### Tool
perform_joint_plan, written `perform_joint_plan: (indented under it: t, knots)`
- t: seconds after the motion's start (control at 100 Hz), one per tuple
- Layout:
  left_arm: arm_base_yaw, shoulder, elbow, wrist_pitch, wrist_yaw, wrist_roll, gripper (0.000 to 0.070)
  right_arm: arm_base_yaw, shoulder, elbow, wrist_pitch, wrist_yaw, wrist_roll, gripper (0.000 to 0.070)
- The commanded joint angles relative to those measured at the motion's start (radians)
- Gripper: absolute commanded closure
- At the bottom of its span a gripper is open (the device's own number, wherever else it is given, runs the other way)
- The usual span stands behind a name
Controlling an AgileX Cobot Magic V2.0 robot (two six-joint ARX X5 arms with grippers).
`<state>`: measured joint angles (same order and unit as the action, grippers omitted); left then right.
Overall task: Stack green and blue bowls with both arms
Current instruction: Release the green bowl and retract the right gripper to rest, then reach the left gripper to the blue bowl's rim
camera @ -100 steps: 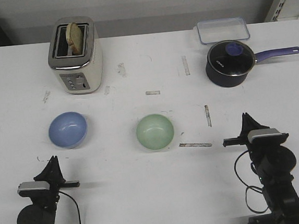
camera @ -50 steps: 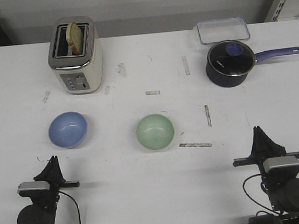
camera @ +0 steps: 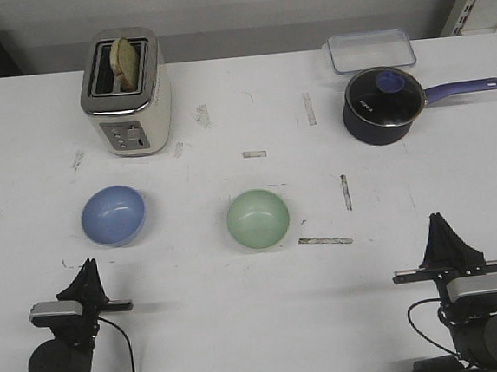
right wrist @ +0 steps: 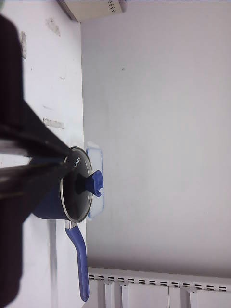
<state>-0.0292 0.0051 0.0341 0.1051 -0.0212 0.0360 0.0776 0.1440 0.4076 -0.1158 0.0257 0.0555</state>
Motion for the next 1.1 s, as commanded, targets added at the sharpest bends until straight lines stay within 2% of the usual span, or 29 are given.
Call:
perform_joint_plan:
  t: [0.0, 0.08, 0.22, 0.29, 0.37, 0.52, 0.67, 1.09]
  knots:
    - [0.000, -0.002, -0.021, 0.019, 0.001, 0.004, 0.0699, 0.002, -0.001, -0.002, 0.010, 0.001, -0.005, 0.0693]
    - [0.000, -0.002, -0.021, 0.026, 0.001, -0.001, 0.0698, 0.002, -0.001, -0.002, 0.010, 0.001, -0.005, 0.0693]
    - [0.000, -0.001, -0.004, 0.044, 0.002, -0.055, 0.0695, 0.002, -0.001, -0.001, 0.010, 0.001, -0.005, 0.0693]
    - [0.000, 0.006, 0.023, 0.016, 0.002, -0.059, 0.0677, 0.002, -0.001, -0.002, 0.010, 0.001, -0.005, 0.0693]
    - [0.000, 0.024, 0.063, -0.025, 0.002, -0.059, 0.0616, 0.002, -0.001, -0.001, 0.010, 0.001, -0.005, 0.0693]
    - [0.000, 0.094, 0.153, -0.030, 0.002, -0.058, 0.0615, 0.002, -0.001, -0.001, 0.010, 0.001, -0.005, 0.0693]
    - [0.000, 0.215, 0.264, -0.043, 0.002, -0.058, 0.0614, 0.002, -0.001, -0.002, 0.010, 0.001, -0.005, 0.0693]
    - [-0.006, 0.684, 0.646, -0.307, 0.003, -0.049, 0.0616, 0.002, -0.001, -0.002, 0.010, 0.001, -0.005, 0.0693]
